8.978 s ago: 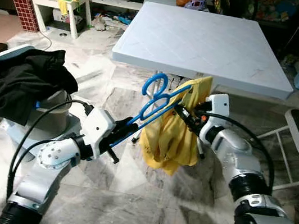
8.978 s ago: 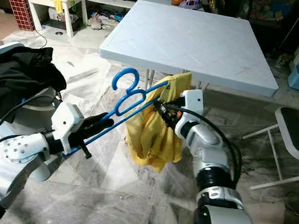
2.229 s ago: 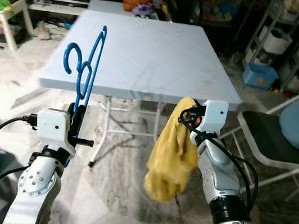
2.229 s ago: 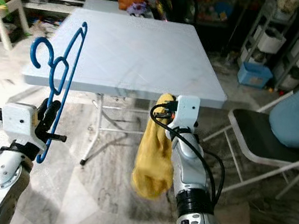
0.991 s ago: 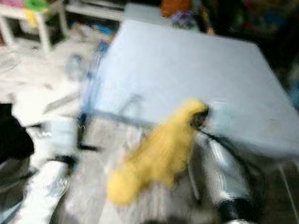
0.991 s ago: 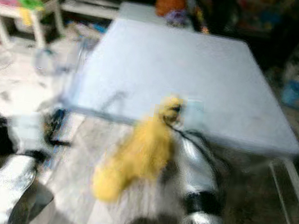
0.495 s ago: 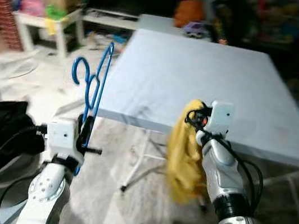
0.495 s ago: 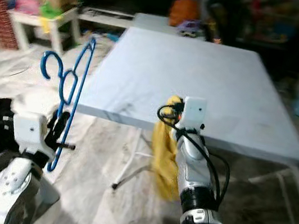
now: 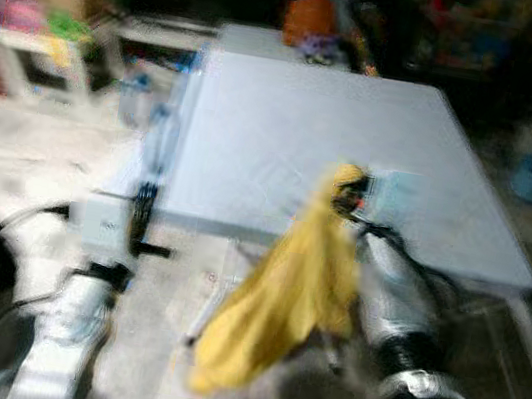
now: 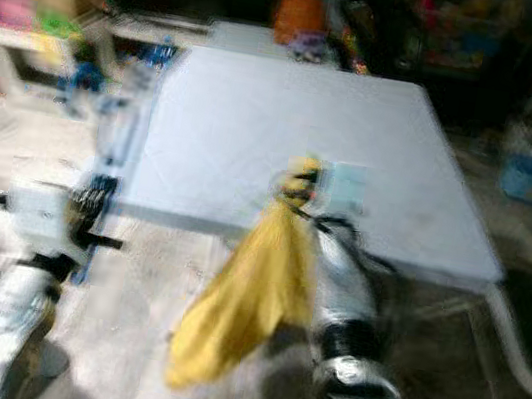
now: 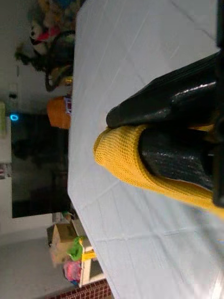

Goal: Hang hanger

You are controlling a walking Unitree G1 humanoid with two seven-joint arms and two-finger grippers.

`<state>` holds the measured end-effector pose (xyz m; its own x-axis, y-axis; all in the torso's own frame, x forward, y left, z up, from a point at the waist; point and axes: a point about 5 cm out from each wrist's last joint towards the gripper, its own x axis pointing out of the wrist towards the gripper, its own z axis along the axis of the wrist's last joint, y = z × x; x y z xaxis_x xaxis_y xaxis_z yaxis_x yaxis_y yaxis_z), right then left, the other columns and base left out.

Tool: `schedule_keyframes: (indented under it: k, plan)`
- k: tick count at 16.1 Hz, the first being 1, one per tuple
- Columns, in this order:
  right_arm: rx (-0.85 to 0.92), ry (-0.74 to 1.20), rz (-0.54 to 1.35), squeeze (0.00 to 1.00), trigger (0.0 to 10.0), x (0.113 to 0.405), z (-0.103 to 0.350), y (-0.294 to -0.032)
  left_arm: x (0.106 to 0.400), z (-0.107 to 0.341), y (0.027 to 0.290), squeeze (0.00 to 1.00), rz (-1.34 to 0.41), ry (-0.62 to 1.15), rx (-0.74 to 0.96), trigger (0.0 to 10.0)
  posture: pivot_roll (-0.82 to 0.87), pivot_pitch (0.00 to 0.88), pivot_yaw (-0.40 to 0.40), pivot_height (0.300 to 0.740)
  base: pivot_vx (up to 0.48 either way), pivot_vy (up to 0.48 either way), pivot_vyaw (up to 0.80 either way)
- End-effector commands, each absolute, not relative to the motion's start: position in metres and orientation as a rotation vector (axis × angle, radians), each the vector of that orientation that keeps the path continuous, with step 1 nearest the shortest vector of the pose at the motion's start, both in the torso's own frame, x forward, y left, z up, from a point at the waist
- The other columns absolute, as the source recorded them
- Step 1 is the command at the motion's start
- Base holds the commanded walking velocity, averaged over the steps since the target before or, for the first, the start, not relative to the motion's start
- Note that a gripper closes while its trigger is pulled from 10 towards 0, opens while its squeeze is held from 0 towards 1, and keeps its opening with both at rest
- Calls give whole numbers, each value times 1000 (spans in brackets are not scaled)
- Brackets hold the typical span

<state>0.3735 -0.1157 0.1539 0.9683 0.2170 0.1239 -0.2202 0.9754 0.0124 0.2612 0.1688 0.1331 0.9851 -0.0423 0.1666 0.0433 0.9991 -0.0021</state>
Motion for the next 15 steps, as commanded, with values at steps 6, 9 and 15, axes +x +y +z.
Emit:
schedule_keyframes:
  k: [6, 9, 15]
  plan:
    - [-32, -221, 250, 0, 10000, 379, 177, -123, 259, 135, 161, 0, -37, -177, -42, 10000, 100, 0, -23, 740, 351, 124, 221]
    - [-35, -219, 259, 0, 10000, 379, 177, -122, 257, 133, 163, 0, -26, -166, -43, 10000, 102, 0, -24, 740, 92, 411, 327]
    - [-39, -216, 233, 0, 10000, 379, 176, -125, 257, 130, 159, 0, -37, -152, -33, 10000, 93, 0, -19, 740, 82, 138, 0]
